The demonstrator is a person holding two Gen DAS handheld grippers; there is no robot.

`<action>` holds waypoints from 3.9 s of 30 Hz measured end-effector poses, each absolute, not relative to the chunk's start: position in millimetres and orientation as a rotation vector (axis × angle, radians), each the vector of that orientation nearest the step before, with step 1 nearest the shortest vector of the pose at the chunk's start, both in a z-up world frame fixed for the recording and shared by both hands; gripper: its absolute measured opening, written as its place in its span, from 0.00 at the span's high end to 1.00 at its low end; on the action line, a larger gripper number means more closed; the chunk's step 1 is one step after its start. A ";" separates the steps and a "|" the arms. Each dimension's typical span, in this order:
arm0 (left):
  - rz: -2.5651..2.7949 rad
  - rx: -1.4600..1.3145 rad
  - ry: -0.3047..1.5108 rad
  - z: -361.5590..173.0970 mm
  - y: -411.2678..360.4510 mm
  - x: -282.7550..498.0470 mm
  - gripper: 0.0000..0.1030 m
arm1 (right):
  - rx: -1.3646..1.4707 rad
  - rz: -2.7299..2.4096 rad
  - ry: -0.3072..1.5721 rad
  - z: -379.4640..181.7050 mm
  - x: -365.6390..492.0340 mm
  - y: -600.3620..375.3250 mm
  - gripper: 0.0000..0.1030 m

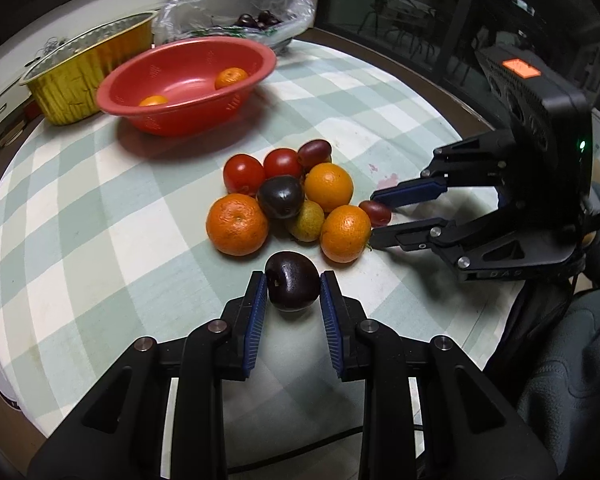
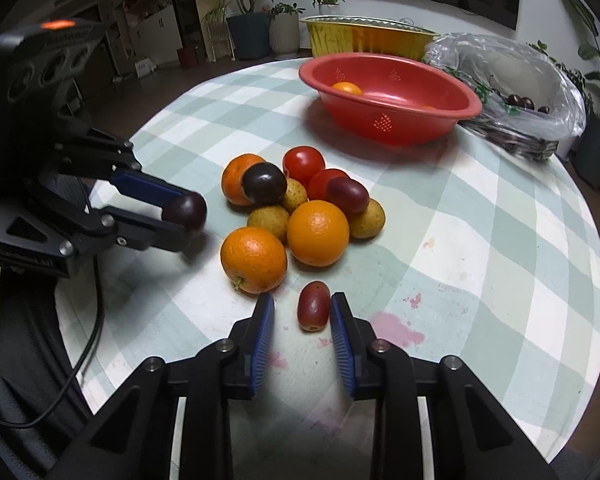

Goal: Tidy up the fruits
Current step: 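Grasp a dark plum with the left tool while the right tool grasps a small red plum, then carry the dark plum and small red plum over the red bowl, then open both tools to drop the plums into the red bowl, then move both tools back to the fruit pile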

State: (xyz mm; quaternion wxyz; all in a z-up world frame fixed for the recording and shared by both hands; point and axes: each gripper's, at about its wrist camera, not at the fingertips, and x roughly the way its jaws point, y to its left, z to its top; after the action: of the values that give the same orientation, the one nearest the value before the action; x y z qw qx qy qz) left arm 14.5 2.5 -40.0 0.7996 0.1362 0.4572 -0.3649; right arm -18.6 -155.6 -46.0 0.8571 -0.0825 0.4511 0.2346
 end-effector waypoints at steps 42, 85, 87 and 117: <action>-0.692 0.258 0.813 39.2 -12.5 112.2 0.75 | 0.040 0.346 0.785 36.1 34.8 -234.7 0.83; -0.634 0.308 0.936 -37.0 -71.5 219.9 0.75 | -0.045 0.355 0.944 -17.7 218.9 -176.2 0.83; -0.630 0.306 0.937 -37.6 -71.1 220.2 0.74 | -0.052 0.351 0.946 -17.9 219.2 -175.7 0.82; -0.648 0.185 0.851 10.3 13.1 87.8 0.11 | 0.136 0.412 0.801 17.6 45.3 -207.2 0.52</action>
State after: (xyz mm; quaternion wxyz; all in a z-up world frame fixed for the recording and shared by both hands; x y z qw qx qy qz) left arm 87.8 13.1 10.3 0.8563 0.0878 0.4049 -0.3083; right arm 45.3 -207.2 17.6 0.8981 0.0658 0.3866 0.1988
